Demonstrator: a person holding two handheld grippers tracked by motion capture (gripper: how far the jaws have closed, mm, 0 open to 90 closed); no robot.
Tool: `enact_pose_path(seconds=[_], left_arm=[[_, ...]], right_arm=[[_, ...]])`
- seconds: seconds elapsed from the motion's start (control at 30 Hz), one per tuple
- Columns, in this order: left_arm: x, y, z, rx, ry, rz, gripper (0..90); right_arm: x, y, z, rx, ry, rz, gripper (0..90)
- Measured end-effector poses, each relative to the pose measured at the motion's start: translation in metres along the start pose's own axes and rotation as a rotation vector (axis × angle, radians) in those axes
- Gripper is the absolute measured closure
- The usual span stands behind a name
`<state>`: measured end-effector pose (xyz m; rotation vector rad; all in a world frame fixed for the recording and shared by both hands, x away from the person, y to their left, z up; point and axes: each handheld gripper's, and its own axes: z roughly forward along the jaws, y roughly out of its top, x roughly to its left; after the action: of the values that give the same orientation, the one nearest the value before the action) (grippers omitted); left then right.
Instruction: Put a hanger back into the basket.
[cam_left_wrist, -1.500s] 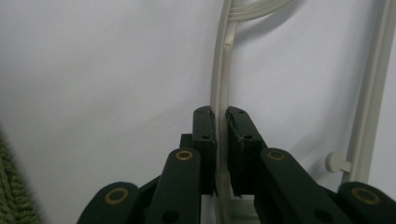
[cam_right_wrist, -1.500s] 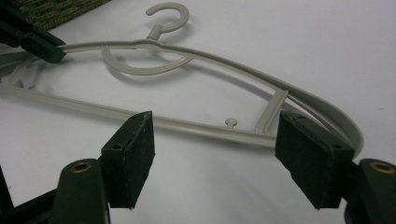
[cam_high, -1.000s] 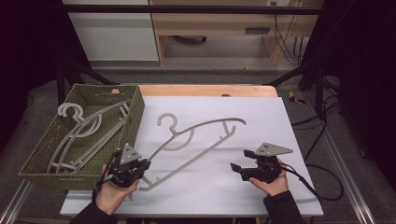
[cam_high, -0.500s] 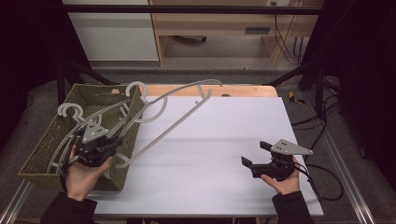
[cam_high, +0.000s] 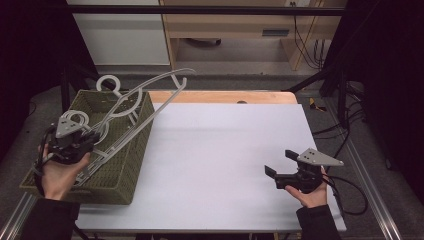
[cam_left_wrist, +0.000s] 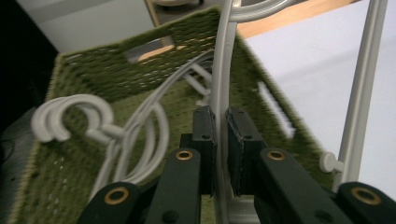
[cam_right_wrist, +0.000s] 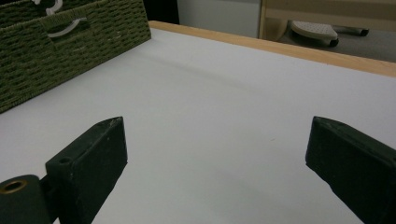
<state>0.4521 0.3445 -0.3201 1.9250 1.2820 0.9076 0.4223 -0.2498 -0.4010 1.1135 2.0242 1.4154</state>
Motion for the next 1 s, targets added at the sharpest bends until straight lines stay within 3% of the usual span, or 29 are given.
enact_pose_path(seconds=[0.27,0.5,0.63,1.0], left_arm=[[0.036,-0.016,0.006,0.037,0.099,-0.019,82.5],[0.062,-0.035,0.010,0.076,0.161,-0.018,82.4],[0.071,-0.044,0.011,0.096,0.198,-0.005,82.4],[0.084,-0.060,0.007,0.153,0.234,0.041,82.4]], right_arm=[[0.000,-0.001,0.001,0.009,-0.003,-0.006,5.6],[0.000,-0.001,0.002,0.013,-0.002,-0.008,5.6],[0.000,-0.001,0.002,0.014,-0.003,-0.008,5.6],[0.000,-0.002,0.003,0.018,-0.004,-0.007,5.6]])
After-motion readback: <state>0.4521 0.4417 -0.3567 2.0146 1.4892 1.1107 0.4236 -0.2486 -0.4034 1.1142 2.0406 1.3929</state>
